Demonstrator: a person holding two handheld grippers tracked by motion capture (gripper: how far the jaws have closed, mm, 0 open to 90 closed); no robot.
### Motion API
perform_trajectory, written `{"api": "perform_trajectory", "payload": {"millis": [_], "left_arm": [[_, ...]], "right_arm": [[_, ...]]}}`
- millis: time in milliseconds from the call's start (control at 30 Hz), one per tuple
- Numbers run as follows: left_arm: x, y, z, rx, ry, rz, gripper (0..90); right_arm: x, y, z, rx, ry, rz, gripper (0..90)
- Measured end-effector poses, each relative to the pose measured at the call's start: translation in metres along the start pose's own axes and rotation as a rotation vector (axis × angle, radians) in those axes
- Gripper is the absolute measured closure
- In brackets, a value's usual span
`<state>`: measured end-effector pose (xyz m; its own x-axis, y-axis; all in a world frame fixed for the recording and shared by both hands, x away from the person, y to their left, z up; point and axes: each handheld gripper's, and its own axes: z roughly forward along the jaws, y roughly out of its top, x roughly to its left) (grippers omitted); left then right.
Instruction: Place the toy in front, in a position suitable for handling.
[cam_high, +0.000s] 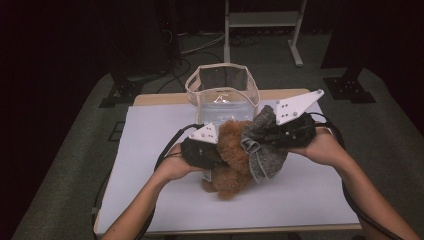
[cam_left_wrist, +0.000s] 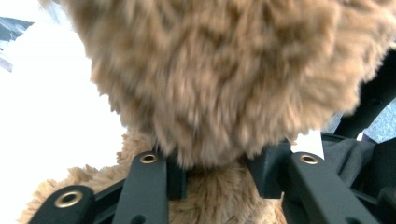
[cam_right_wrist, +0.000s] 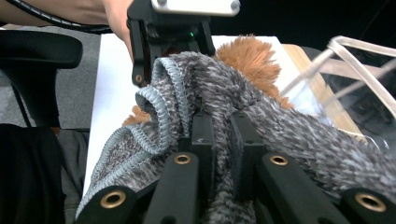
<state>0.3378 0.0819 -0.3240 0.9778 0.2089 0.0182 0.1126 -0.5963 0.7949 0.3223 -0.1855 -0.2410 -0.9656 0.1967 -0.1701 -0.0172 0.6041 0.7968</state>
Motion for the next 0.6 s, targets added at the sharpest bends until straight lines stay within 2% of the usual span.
{"api": "perform_trajectory", "payload": {"millis": [100,167,233,267,367,467,533,567,600], "left_arm": [[-0.002,0.002,0.004,0.006,-0.005,0.016,63.3],[-0.003,0.003,0.005,0.007,-0.009,0.026,61.0],[-0.003,0.004,0.005,0.009,-0.037,0.037,57.8],[-0.002,0.004,0.003,0.006,-0.055,0.031,48.1],[-0.004,0.004,0.006,0.006,-0.064,0.036,36.5],[-0.002,0.005,0.011,0.018,-0.042,0.019,28.5],[-0.002,0.005,0.012,0.020,-0.039,0.016,30.5],[-0.003,0.004,0.011,0.020,-0.032,0.036,39.2],[-0.003,0.004,0.010,0.020,-0.022,0.038,45.2]], "right_arm": [[-0.003,-0.008,-0.005,0.001,-0.005,0.026,81.0],[-0.003,-0.010,-0.005,0.000,-0.004,0.027,81.0],[-0.003,-0.011,-0.005,0.000,-0.001,0.029,81.1],[-0.002,-0.010,-0.005,0.002,0.000,0.030,81.0],[-0.003,-0.008,-0.004,0.001,-0.002,0.026,81.0],[-0.001,-0.005,-0.001,-0.015,0.021,0.017,81.0],[0.000,-0.003,0.000,-0.018,0.024,0.012,81.0],[0.003,0.000,0.003,-0.009,0.024,-0.009,81.0],[0.004,0.001,0.003,-0.004,0.027,-0.014,81.0]]}}
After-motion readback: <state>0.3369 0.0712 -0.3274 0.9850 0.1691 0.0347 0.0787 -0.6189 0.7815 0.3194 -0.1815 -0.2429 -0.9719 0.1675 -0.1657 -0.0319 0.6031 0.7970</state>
